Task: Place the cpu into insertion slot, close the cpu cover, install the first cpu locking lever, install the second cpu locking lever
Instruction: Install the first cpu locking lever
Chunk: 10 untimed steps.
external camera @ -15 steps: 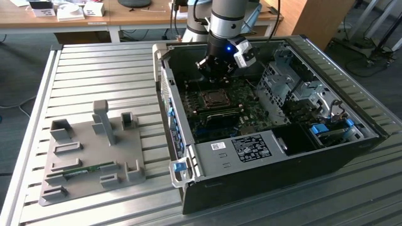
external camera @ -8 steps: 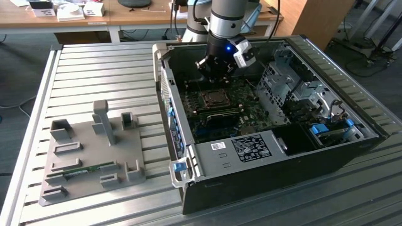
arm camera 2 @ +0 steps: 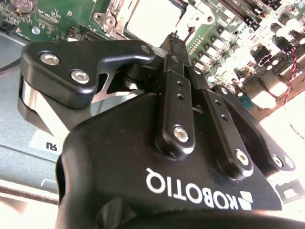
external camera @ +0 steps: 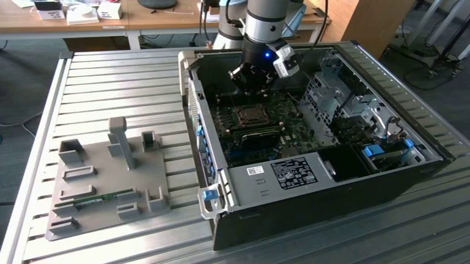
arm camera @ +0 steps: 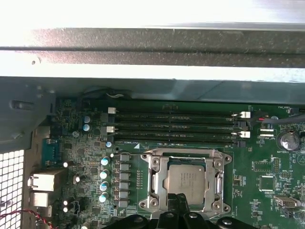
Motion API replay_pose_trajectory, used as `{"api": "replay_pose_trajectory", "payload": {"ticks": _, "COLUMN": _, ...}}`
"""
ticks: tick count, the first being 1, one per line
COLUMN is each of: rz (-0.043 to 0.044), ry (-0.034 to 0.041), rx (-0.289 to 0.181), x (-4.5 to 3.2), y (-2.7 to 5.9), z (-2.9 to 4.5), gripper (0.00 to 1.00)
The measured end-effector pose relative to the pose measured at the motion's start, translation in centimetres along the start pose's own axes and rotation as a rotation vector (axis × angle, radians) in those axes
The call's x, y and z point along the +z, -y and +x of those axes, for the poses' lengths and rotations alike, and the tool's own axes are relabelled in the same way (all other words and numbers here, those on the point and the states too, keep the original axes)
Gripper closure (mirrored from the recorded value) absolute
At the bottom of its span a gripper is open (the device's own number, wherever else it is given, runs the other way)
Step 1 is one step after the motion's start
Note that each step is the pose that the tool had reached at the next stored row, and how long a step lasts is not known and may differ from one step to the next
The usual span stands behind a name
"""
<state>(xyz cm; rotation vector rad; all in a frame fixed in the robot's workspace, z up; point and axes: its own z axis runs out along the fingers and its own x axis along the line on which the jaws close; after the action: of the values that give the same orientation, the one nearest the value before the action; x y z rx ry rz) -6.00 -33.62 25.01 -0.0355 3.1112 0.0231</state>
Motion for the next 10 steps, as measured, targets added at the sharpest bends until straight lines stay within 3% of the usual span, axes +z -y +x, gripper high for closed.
{"api": "replay_pose_trajectory", "payload": {"ticks": 10, "rz": 0.0001, "ry": 0.0006, "rx": 0.0, "x": 0.08, "y": -0.02, "z": 0.99, "gripper": 0.89}}
